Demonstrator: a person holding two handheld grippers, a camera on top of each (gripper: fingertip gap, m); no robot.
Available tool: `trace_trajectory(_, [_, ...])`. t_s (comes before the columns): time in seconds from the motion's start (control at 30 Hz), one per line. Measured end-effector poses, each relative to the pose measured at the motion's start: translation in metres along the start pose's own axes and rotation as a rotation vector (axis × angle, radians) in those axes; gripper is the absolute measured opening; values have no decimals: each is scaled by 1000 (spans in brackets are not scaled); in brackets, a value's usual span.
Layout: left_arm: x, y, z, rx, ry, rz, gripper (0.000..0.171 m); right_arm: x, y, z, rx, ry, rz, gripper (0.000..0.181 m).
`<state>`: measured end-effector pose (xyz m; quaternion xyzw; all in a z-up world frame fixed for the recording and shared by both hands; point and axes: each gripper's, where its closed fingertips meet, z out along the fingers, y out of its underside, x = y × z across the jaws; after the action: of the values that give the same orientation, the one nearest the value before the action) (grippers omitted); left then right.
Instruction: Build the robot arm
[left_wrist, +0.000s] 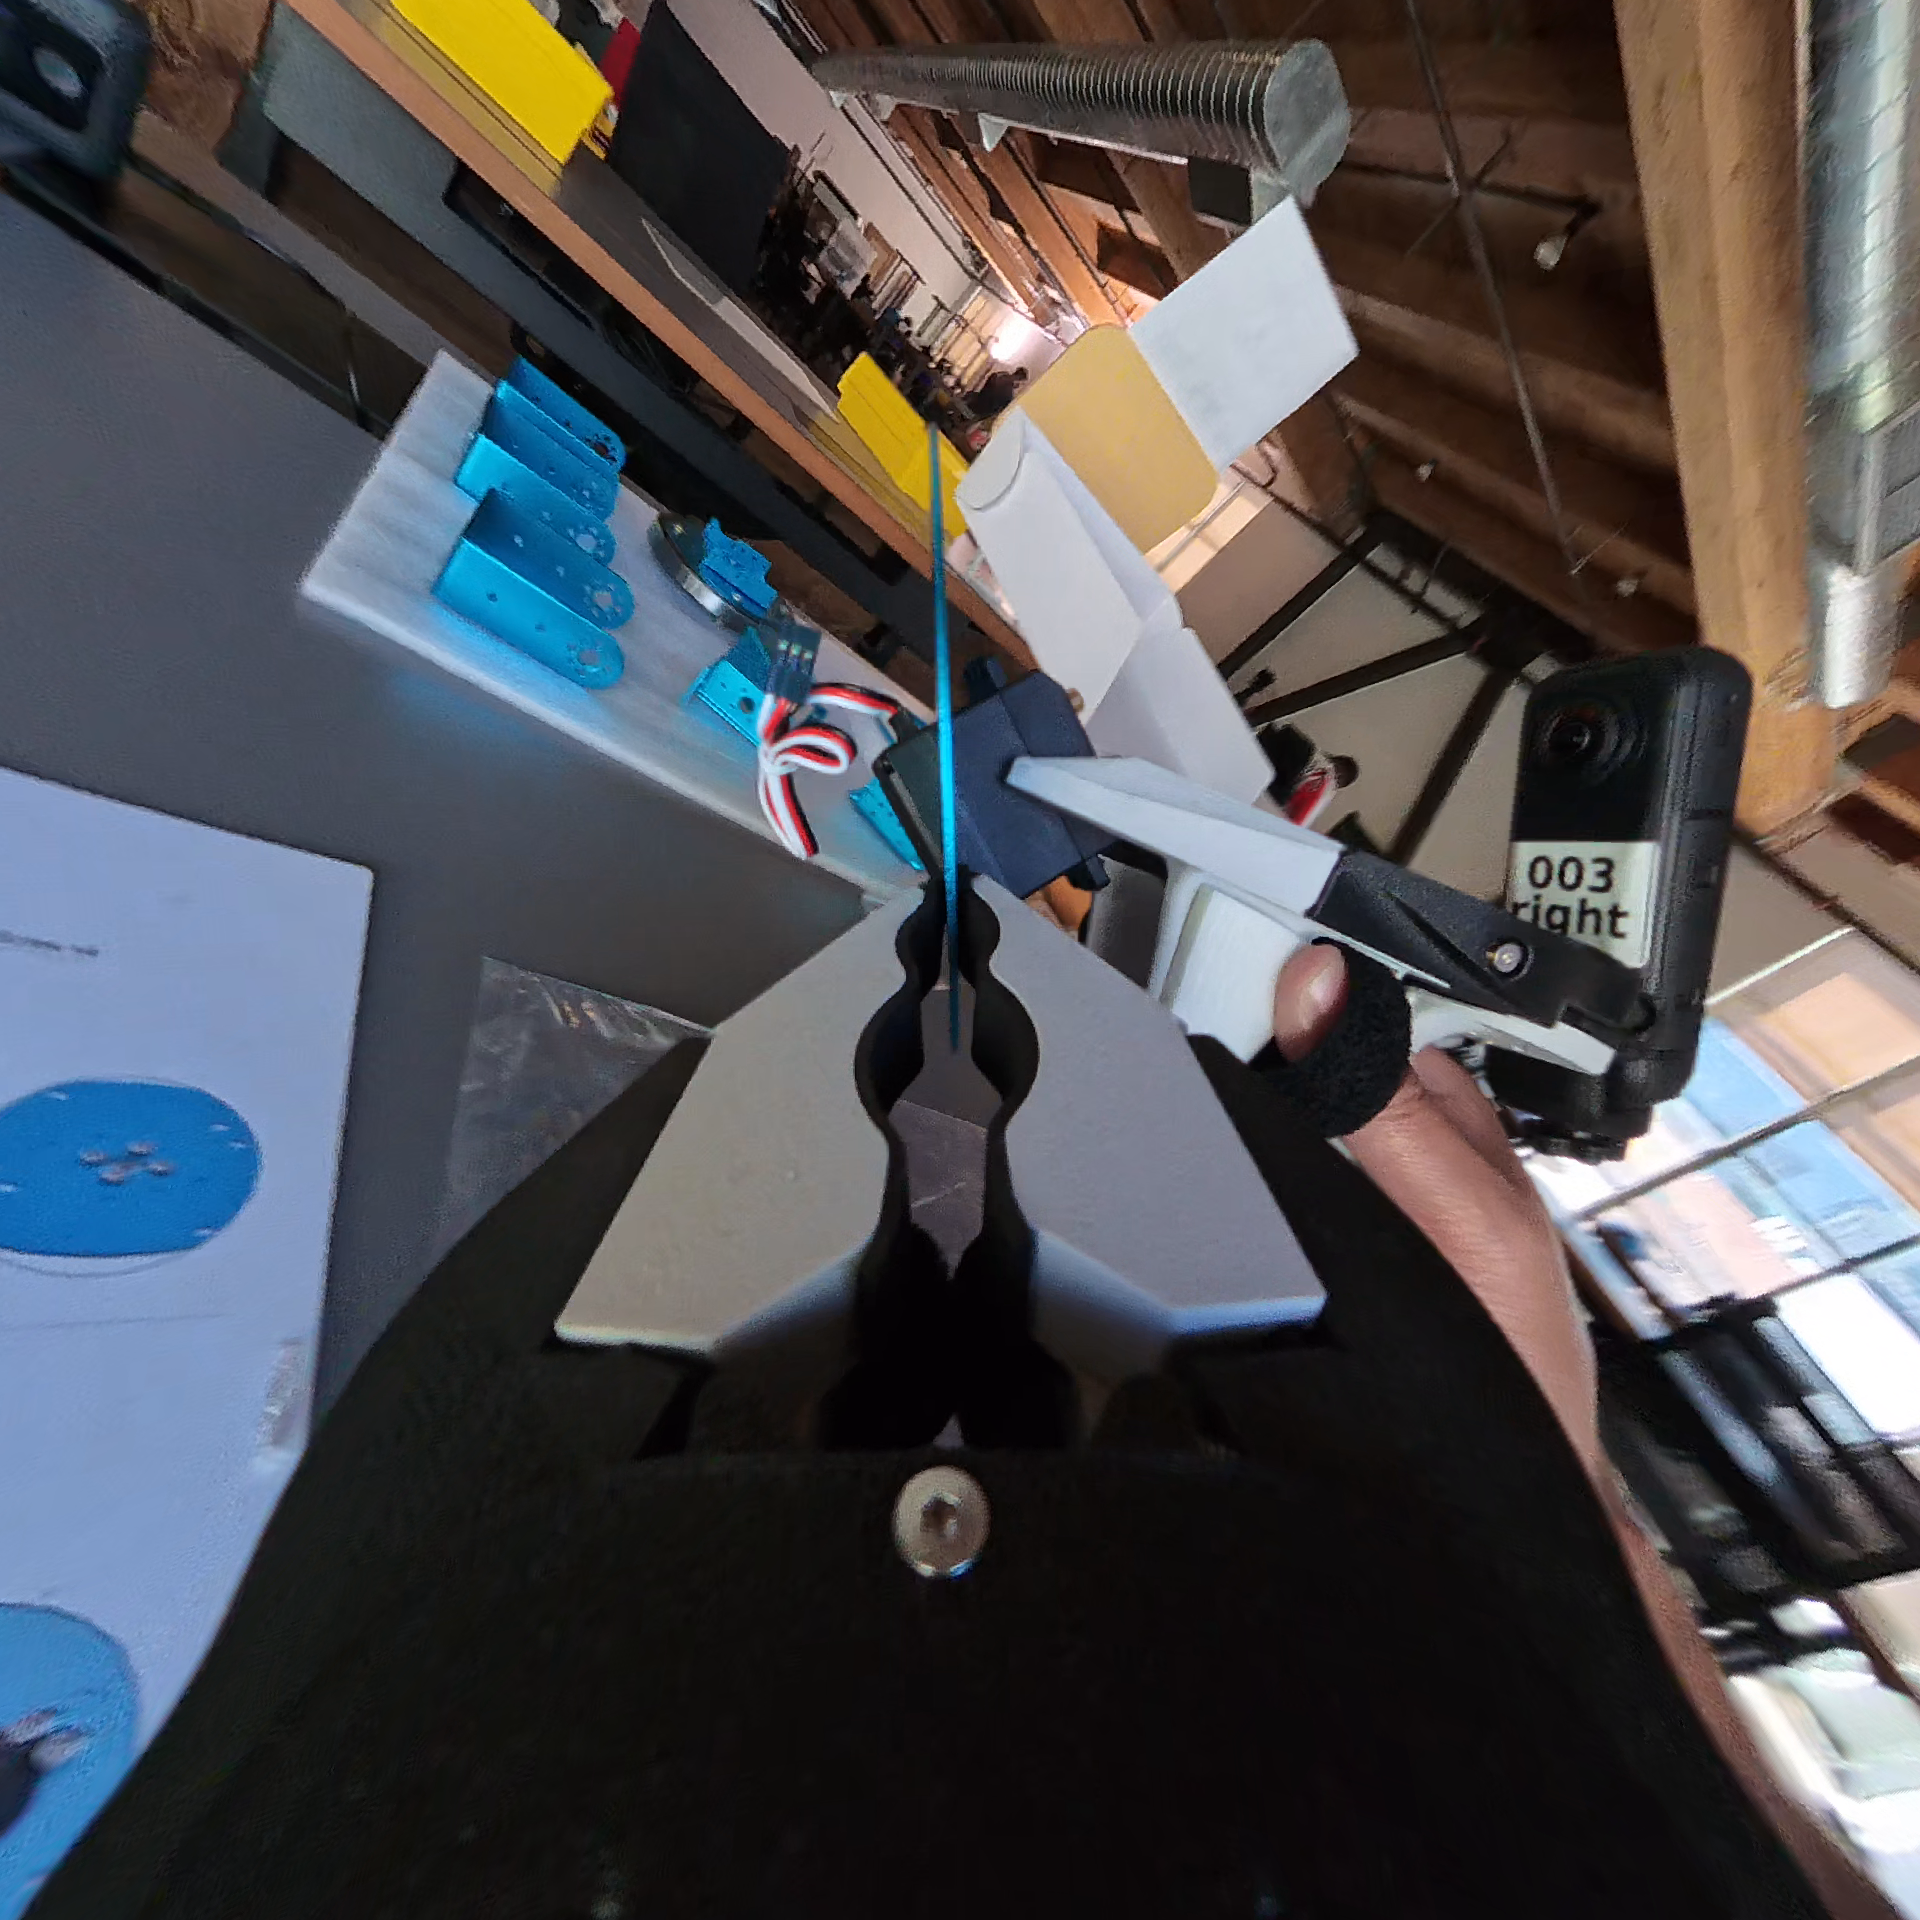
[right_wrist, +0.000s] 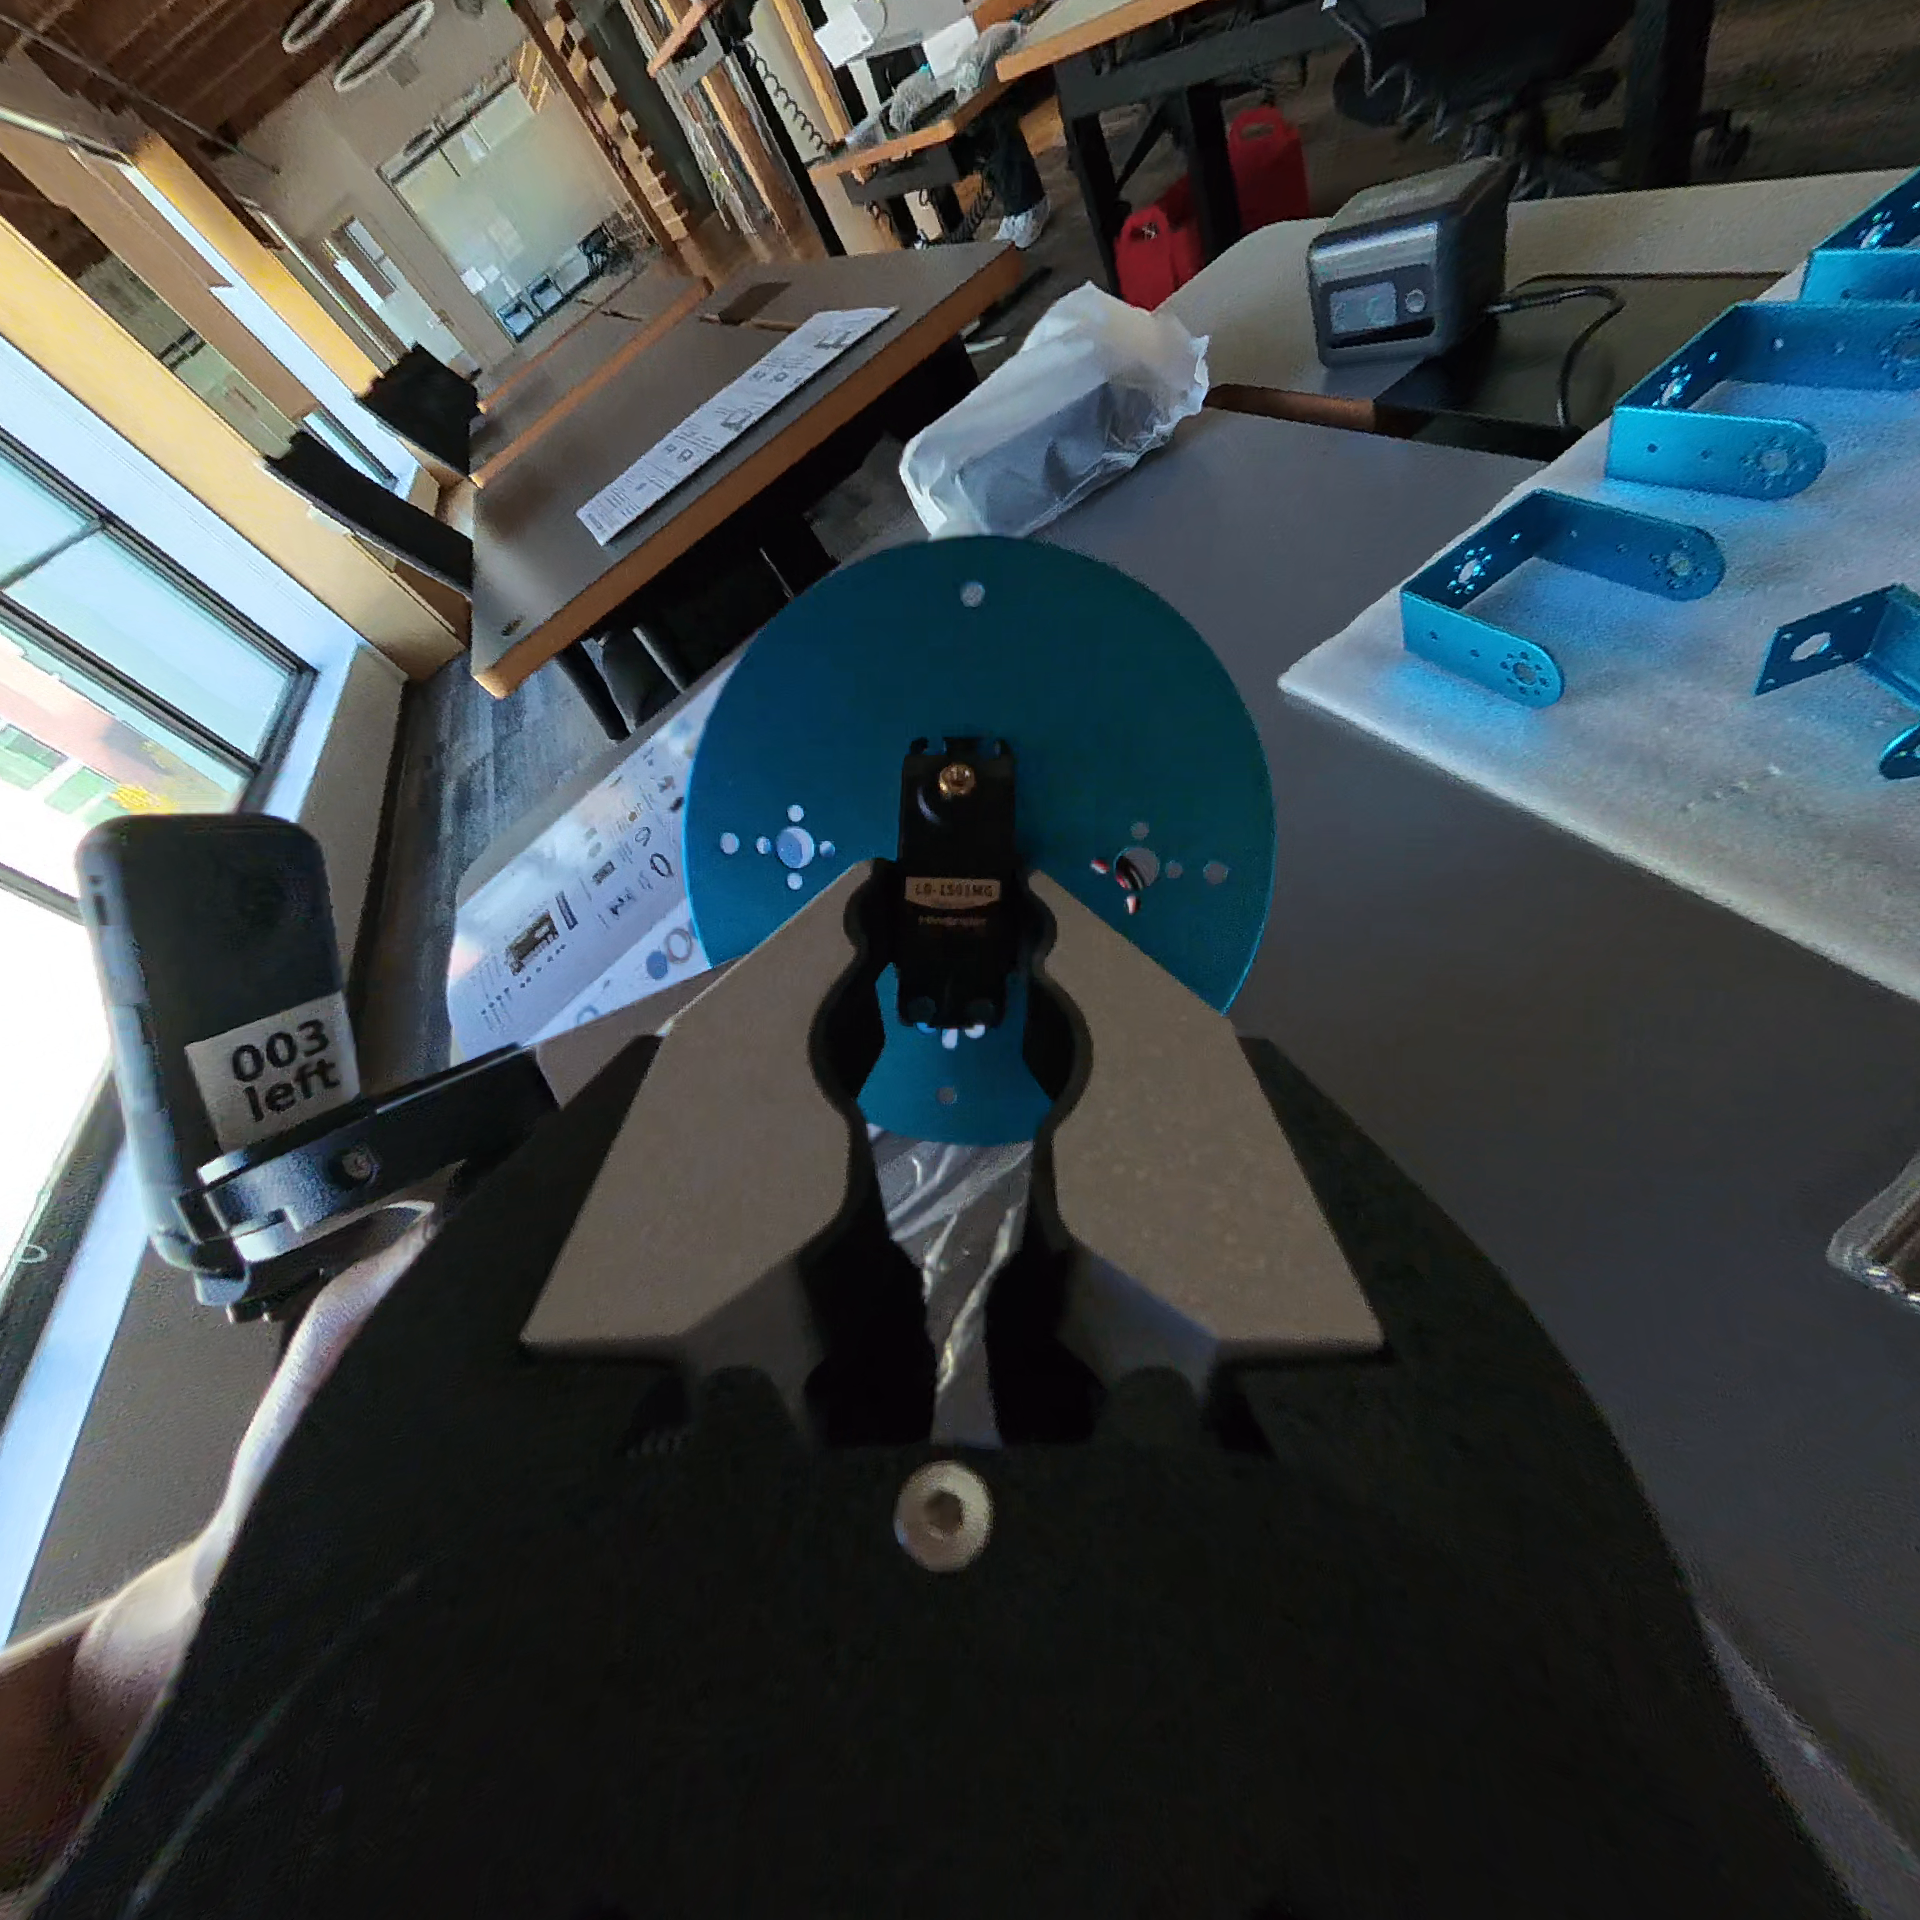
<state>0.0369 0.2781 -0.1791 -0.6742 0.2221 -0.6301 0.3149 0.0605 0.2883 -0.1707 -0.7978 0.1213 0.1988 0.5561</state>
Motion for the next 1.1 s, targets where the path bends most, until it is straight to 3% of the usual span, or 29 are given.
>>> trace_trajectory(0.2, [6, 6, 5, 6, 107, -346, 1, 1, -6, -4, -59, 132, -230, 21])
trace_trajectory(0.3, [8, 5, 5, 33, 145, -418, 1, -2, -10, -8, -3, 161, -286, 21])
trace_trajectory(0.43, [5, 13, 4, 1, 97, -233, 0, 3, -1, -11, -17, 172, -262, 20])
trace_trajectory(0.7, [7, 18, -1, -69, 32, 80, 0, 4, 18, -17, -328, 7, -70, 20])
trace_trajectory(0.8, [9, 18, -1, -70, 50, 44, 0, 4, 16, -18, -371, 3, -62, 20])
trace_trajectory(0.93, [8, 14, 1, -51, 118, -181, 1, 1, 6, -14, -242, 35, -135, 20])
trace_trajectory(1.1, [5, 20, 5, -37, 113, -275, 1, 4, 2, -8, -95, 167, -300, 21])
